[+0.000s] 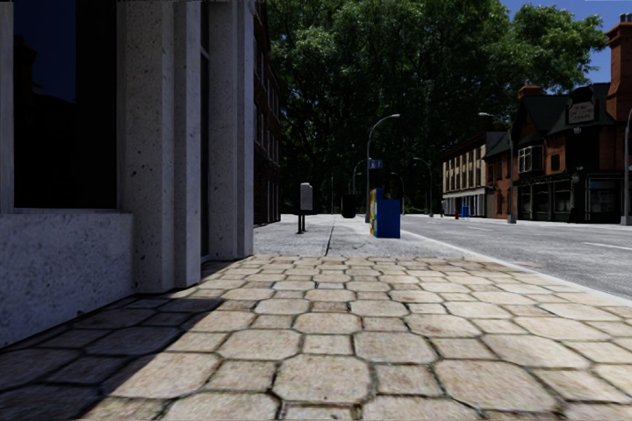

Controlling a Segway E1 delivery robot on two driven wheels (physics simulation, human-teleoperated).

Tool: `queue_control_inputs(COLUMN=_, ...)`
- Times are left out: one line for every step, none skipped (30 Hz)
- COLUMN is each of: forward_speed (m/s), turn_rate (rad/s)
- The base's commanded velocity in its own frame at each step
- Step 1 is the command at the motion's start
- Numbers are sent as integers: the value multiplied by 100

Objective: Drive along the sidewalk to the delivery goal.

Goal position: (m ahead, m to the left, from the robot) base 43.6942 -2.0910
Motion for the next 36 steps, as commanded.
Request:
queue_control_inputs(forward_speed=200, turn_rate=0)
queue_control_inputs(forward_speed=200, turn_rate=0)
queue_control_inputs(forward_speed=200, turn_rate=0)
queue_control_inputs(forward_speed=200, turn_rate=-30)
queue_control_inputs(forward_speed=200, turn_rate=-50)
queue_control_inputs(forward_speed=200, turn_rate=-68)
queue_control_inputs(forward_speed=200, turn_rate=-73)
queue_control_inputs(forward_speed=200, turn_rate=-31)
queue_control_inputs(forward_speed=200, turn_rate=-10)
queue_control_inputs(forward_speed=200, turn_rate=-4)
queue_control_inputs(forward_speed=200, turn_rate=-2)
queue_control_inputs(forward_speed=200, turn_rate=-2)
queue_control_inputs(forward_speed=200, turn_rate=-1)
queue_control_inputs(forward_speed=200, turn_rate=-1)
queue_control_inputs(forward_speed=200, turn_rate=-1)
queue_control_inputs(forward_speed=200, turn_rate=-1)
queue_control_inputs(forward_speed=200, turn_rate=-1)
queue_control_inputs(forward_speed=200, turn_rate=-1)
queue_control_inputs(forward_speed=200, turn_rate=-1)
queue_control_inputs(forward_speed=200, turn_rate=-1)
queue_control_inputs(forward_speed=200, turn_rate=-1)
queue_control_inputs(forward_speed=200, turn_rate=-1)
queue_control_inputs(forward_speed=200, turn_rate=-1)
queue_control_inputs(forward_speed=200, turn_rate=-1)
queue_control_inputs(forward_speed=200, turn_rate=-1)
queue_control_inputs(forward_speed=200, turn_rate=-1)
queue_control_inputs(forward_speed=200, turn_rate=-1)
queue_control_inputs(forward_speed=200, turn_rate=-1)
queue_control_inputs(forward_speed=200, turn_rate=-1)
queue_control_inputs(forward_speed=200, turn_rate=-1)
queue_control_inputs(forward_speed=200, turn_rate=-1)
queue_control_inputs(forward_speed=200, turn_rate=-1)
queue_control_inputs(forward_speed=200, turn_rate=-1)
queue_control_inputs(forward_speed=200, turn_rate=-1)
queue_control_inputs(forward_speed=200, turn_rate=-1)
queue_control_inputs(forward_speed=200, turn_rate=-1)
